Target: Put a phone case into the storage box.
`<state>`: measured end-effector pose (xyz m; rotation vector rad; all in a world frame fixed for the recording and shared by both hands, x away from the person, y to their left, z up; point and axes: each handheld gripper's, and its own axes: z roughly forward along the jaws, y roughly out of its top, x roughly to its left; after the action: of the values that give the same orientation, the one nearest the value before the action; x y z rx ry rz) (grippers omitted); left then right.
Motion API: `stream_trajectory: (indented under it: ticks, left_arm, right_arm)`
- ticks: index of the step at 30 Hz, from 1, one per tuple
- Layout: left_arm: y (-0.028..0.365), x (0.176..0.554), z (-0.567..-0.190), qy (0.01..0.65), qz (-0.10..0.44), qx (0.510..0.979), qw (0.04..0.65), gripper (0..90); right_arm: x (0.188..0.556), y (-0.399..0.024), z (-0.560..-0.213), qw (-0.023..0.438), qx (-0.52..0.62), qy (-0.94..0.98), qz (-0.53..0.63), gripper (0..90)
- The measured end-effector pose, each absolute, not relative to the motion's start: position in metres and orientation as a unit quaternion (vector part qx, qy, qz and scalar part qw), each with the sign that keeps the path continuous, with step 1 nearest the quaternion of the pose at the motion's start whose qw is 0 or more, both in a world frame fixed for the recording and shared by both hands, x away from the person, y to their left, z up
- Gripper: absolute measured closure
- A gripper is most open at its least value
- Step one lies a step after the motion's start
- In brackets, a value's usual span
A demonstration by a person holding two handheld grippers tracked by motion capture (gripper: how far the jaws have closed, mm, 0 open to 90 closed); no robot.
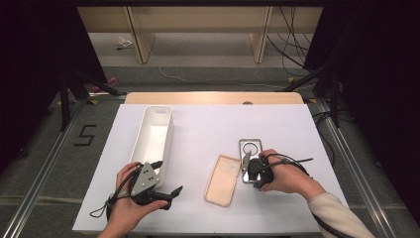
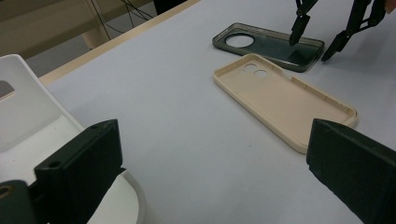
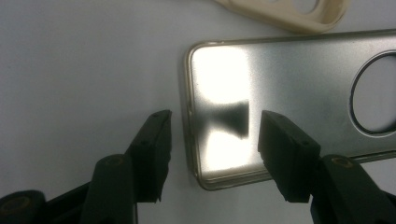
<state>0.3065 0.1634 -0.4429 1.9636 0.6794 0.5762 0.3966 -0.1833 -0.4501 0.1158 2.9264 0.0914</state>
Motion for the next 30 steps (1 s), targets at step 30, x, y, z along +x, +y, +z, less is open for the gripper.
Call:
stream_trajectory:
  ticks: [30]
  left_arm:
    - [0.1632,0.3101,-0.4453,0.278,0.235,0.804,0.471,3.2]
  right_arm:
    - [0.3964,-0.1763,-0.4527,0.088,0.022,0.996,0.012,69.0]
